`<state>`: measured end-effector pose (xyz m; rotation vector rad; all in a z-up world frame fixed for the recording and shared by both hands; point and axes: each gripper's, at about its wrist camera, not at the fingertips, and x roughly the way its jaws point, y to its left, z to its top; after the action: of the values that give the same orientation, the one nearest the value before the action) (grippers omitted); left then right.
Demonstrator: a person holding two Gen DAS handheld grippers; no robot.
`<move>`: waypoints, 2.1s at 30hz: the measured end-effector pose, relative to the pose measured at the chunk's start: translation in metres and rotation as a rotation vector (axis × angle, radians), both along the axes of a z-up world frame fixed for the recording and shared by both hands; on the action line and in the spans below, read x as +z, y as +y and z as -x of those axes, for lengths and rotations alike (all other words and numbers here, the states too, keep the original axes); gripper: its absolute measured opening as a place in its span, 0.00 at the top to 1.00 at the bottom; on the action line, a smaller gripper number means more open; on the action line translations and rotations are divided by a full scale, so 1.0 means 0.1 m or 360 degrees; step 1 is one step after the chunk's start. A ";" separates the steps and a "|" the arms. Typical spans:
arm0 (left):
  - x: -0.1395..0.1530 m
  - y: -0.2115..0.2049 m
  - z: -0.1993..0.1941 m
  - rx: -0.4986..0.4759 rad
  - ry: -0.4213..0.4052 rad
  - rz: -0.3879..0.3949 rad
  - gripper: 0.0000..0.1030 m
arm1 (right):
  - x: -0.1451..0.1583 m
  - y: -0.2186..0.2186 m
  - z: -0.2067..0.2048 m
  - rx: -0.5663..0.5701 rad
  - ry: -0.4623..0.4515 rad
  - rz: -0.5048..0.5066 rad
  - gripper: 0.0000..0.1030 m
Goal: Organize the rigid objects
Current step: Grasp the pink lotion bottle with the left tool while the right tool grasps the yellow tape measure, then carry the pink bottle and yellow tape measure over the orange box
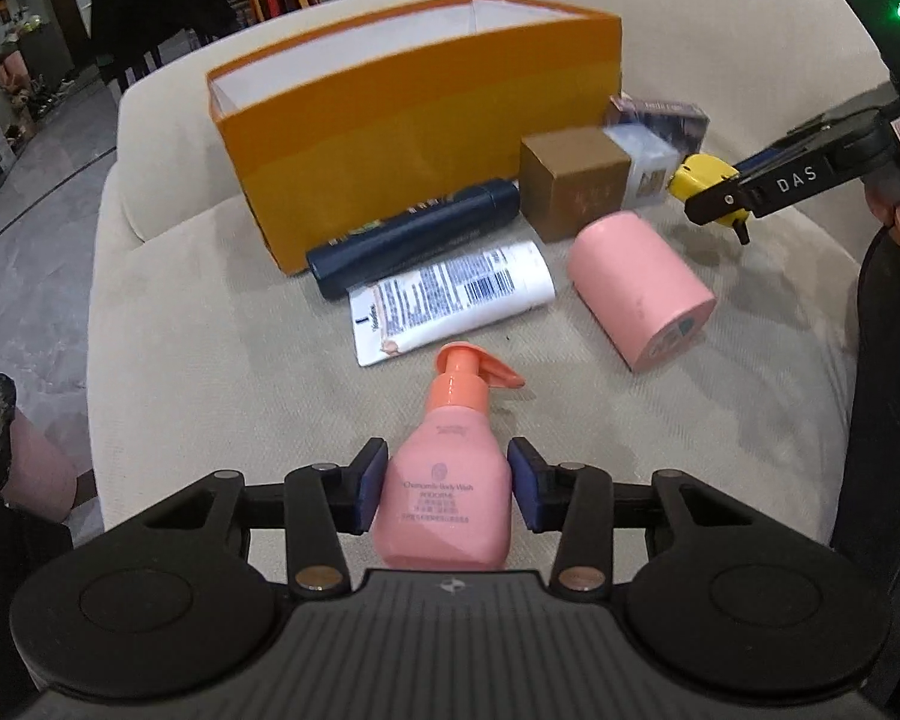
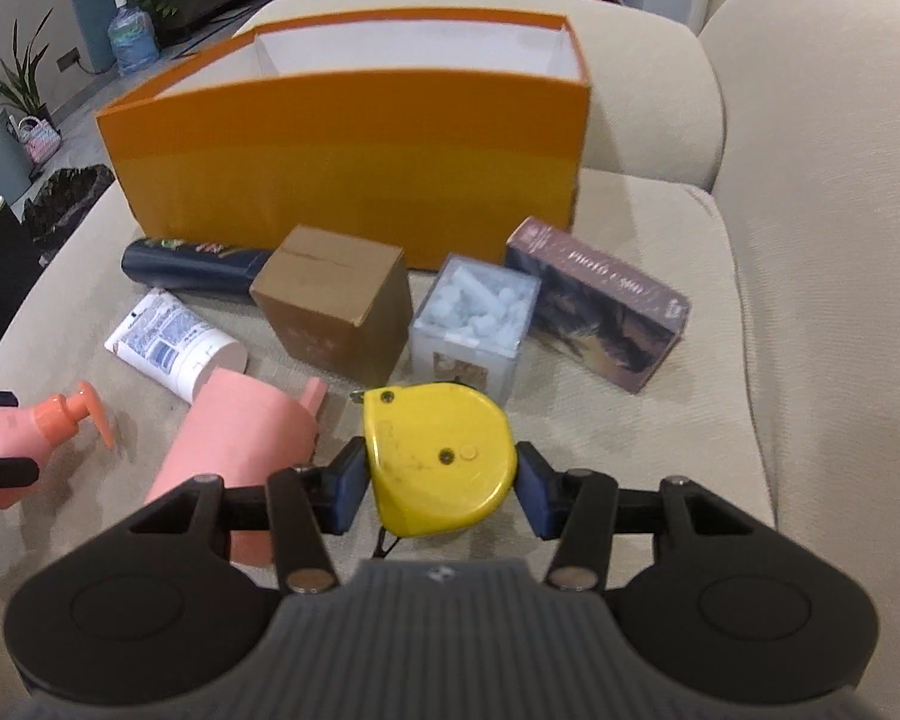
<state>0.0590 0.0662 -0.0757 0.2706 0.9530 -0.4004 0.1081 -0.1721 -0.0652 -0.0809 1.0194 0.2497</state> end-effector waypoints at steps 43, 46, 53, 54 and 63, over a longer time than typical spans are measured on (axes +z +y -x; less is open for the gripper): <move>1.20 -0.40 -1.75 0.0119 -0.0280 0.0119 0.52 | 1.37 0.35 -1.12 0.0057 -0.0280 -0.0030 0.50; 1.08 -0.41 -1.90 0.0133 -0.0223 0.0113 0.52 | 1.31 0.41 -1.31 0.0056 -0.0242 -0.0024 0.50; 0.77 -0.43 -2.25 0.0209 -0.0102 0.0096 0.52 | 1.03 0.50 -1.66 0.0049 -0.0143 0.0017 0.50; 0.74 -0.43 -2.28 0.0220 -0.0090 0.0100 0.52 | 0.98 0.51 -1.72 0.0046 -0.0130 0.0022 0.50; 0.47 -0.49 -2.49 0.0268 0.0042 0.0103 0.52 | 0.62 0.57 -2.02 0.0052 -0.0014 0.0079 0.50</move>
<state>0.3077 0.0170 -0.0291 0.1253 0.9789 -0.2801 0.3099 -0.1155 -0.0036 -0.1438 1.0165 0.2537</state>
